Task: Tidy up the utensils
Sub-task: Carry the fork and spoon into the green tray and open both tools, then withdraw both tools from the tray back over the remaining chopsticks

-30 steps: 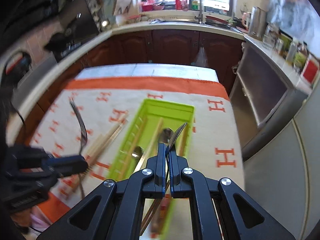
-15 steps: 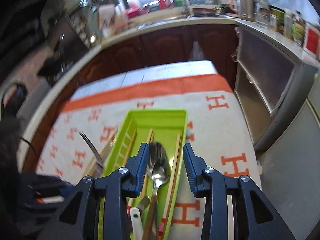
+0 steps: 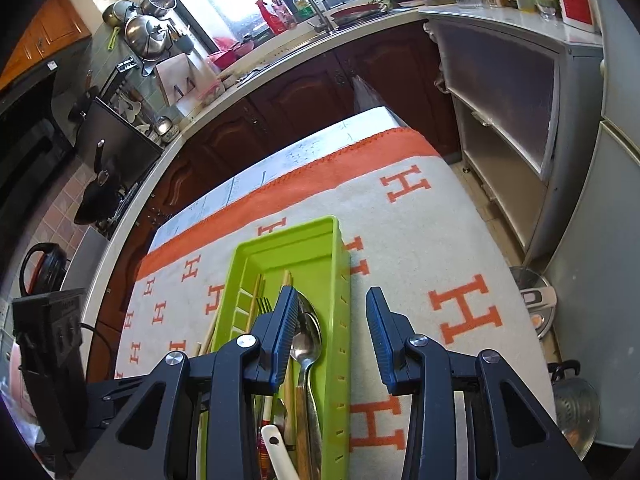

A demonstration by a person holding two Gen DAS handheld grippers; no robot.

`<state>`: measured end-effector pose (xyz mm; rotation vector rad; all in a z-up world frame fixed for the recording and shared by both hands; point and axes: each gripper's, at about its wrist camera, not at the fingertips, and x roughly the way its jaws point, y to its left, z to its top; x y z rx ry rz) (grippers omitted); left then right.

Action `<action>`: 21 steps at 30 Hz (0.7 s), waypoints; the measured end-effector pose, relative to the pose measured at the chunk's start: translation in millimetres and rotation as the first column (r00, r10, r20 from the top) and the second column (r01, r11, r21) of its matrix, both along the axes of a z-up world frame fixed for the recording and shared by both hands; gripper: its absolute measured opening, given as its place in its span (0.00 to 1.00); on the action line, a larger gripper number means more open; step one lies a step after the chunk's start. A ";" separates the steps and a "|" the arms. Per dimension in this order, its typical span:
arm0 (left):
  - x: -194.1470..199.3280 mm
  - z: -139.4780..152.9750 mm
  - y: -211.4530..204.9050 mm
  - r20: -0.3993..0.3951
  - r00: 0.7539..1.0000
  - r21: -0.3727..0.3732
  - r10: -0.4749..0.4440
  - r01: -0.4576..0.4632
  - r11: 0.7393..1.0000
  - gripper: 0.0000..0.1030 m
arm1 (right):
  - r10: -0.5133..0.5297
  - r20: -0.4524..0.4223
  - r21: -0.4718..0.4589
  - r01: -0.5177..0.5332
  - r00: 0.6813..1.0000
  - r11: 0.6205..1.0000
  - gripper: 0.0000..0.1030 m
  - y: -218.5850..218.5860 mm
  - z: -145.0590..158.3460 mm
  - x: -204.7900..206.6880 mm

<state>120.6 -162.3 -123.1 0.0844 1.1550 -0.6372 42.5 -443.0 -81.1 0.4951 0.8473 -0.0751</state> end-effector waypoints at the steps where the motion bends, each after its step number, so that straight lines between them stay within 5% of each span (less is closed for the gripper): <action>1: -1.9 3.5 4.3 0.013 1.000 0.001 0.007 -0.007 1.000 0.14 | 0.003 0.001 0.003 -0.003 1.000 1.000 0.35 2.4 0.2 -1.2; 10: -20.6 24.1 64.8 0.092 0.991 0.019 0.095 -0.097 0.995 0.18 | 0.049 -0.019 0.033 -0.048 0.999 0.998 0.35 40.9 1.7 -18.0; 21: -42.0 28.0 155.2 0.138 0.960 0.025 0.242 -0.248 0.969 0.36 | 0.128 -0.034 0.016 -0.128 0.991 0.992 0.35 99.9 14.3 -50.8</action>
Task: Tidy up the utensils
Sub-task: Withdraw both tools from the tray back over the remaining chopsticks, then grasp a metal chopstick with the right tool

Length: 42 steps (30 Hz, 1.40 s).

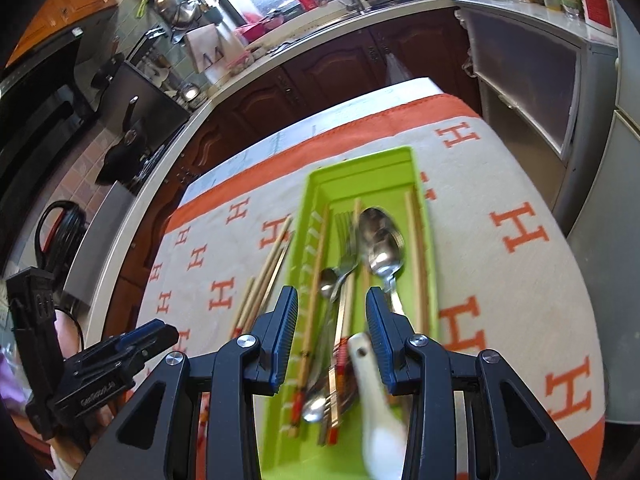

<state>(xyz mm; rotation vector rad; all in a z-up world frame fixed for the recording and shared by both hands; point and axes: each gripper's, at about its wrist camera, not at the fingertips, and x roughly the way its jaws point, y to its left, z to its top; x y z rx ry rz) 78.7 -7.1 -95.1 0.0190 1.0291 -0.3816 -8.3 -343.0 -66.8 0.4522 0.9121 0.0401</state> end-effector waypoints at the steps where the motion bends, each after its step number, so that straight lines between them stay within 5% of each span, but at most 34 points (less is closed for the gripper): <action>1: -1.0 -0.9 5.6 -0.001 1.000 -0.001 0.008 -0.008 1.000 0.36 | 0.009 0.003 -0.004 -0.009 1.000 1.000 0.35 6.3 2.2 -2.9; 10: -18.8 -11.0 30.3 -0.012 1.000 -0.013 0.003 -0.004 1.000 0.42 | 0.112 0.000 -0.023 -0.112 0.994 0.993 0.35 64.4 13.0 -17.0; 20: -32.3 -39.9 35.7 -0.081 0.996 -0.012 -0.031 0.031 0.999 0.42 | 0.178 -0.089 0.056 -0.174 0.980 0.983 0.28 108.7 -14.4 -16.8; 42: -13.1 -60.3 69.2 -0.115 0.993 -0.094 -0.007 -0.004 0.996 0.43 | 0.016 -0.405 -0.072 -0.049 0.914 0.996 0.10 143.3 -86.3 84.8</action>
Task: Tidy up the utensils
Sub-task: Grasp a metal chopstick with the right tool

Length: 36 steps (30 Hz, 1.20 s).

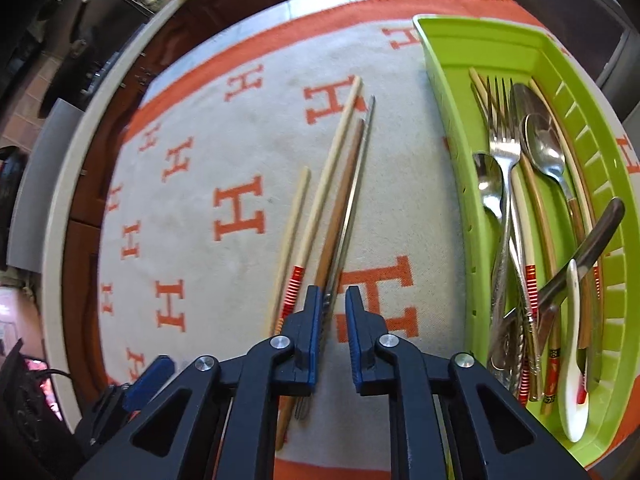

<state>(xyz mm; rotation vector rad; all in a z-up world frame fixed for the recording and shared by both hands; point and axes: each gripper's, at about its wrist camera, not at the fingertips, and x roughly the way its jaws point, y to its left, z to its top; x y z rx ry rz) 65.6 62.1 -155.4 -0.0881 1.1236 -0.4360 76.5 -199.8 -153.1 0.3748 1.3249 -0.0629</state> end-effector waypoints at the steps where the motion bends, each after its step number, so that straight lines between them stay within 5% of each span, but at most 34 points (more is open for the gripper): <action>1: 1.6 -1.7 1.6 -0.005 1.000 -0.004 0.002 -0.002 1.000 0.43 | 0.001 0.002 -0.028 -0.001 1.000 1.000 0.09 2.1 -1.0 1.1; 16: 9.6 -9.9 8.8 -0.026 1.000 -0.044 0.014 -0.015 0.999 0.44 | 0.074 0.155 -0.334 -0.018 0.985 0.942 0.08 47.0 -5.0 -13.8; 28: 9.7 -1.2 -1.8 -0.013 1.000 -0.026 -0.001 0.001 1.000 0.44 | -0.077 0.238 -0.025 0.085 0.968 0.996 0.05 -13.7 33.0 -47.6; 36: 24.9 -0.7 -31.9 -0.005 0.999 0.015 -0.039 0.039 0.999 0.44 | -0.145 0.329 0.031 0.143 0.933 0.989 0.05 -65.3 79.7 -83.3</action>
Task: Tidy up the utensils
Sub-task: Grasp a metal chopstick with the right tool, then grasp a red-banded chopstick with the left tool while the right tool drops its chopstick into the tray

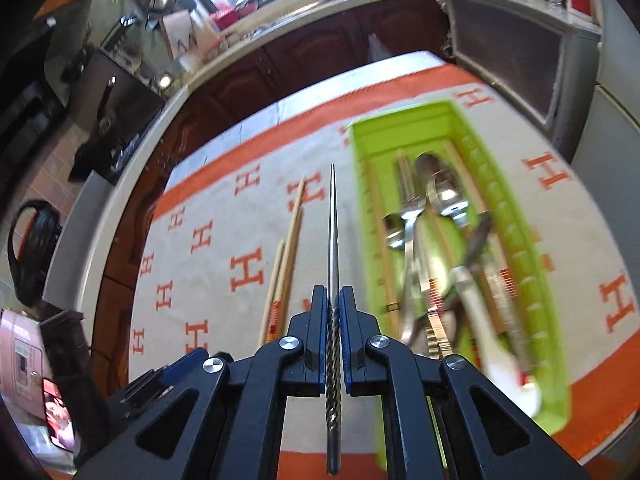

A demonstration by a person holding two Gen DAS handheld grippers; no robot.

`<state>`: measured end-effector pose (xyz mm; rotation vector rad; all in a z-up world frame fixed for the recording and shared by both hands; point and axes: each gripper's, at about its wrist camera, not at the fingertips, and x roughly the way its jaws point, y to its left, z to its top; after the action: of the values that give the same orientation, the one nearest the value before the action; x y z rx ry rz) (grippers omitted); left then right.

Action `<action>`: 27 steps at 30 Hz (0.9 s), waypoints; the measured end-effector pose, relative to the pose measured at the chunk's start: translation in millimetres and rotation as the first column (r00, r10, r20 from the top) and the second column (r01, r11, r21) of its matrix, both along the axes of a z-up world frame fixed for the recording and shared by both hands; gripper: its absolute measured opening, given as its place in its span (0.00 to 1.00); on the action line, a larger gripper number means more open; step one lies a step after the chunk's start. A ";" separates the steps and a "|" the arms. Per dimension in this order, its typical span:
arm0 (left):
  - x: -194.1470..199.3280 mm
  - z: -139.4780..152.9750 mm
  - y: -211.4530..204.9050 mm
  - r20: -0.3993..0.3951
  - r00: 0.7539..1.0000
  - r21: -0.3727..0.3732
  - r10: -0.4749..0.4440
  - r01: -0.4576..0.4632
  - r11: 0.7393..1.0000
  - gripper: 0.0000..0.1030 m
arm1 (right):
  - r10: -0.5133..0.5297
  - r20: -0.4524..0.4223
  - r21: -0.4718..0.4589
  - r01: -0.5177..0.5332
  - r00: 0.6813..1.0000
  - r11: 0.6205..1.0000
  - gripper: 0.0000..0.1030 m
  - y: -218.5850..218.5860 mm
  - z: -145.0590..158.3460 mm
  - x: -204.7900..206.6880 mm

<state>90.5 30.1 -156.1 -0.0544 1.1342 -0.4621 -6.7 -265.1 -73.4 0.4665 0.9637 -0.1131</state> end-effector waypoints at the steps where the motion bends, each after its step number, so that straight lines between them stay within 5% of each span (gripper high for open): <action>1: 2.3 -1.2 -5.3 0.002 1.000 0.016 -0.003 0.003 1.000 0.44 | -0.008 0.007 0.001 0.008 1.000 1.000 0.05 -7.5 2.3 -5.0; 15: 1.0 -15.0 -40.0 0.016 0.999 0.185 -0.039 0.036 0.982 0.36 | -0.089 0.045 0.034 0.088 0.995 0.996 0.05 -79.4 -5.0 -37.9; 25: 0.8 -14.9 -55.0 0.028 0.997 0.266 -0.072 0.062 0.962 0.36 | -0.043 0.021 0.069 0.041 0.999 0.997 0.06 -75.1 -25.0 -16.6; 27: 2.3 -14.1 -54.8 0.028 0.997 0.265 -0.070 0.060 0.962 0.27 | -0.025 0.009 0.065 0.024 1.000 0.998 0.06 -69.6 -28.3 -13.1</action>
<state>92.8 -24.6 -170.2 0.2244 1.1549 -0.3647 -19.8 -334.7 -101.7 0.5382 0.9544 -0.1019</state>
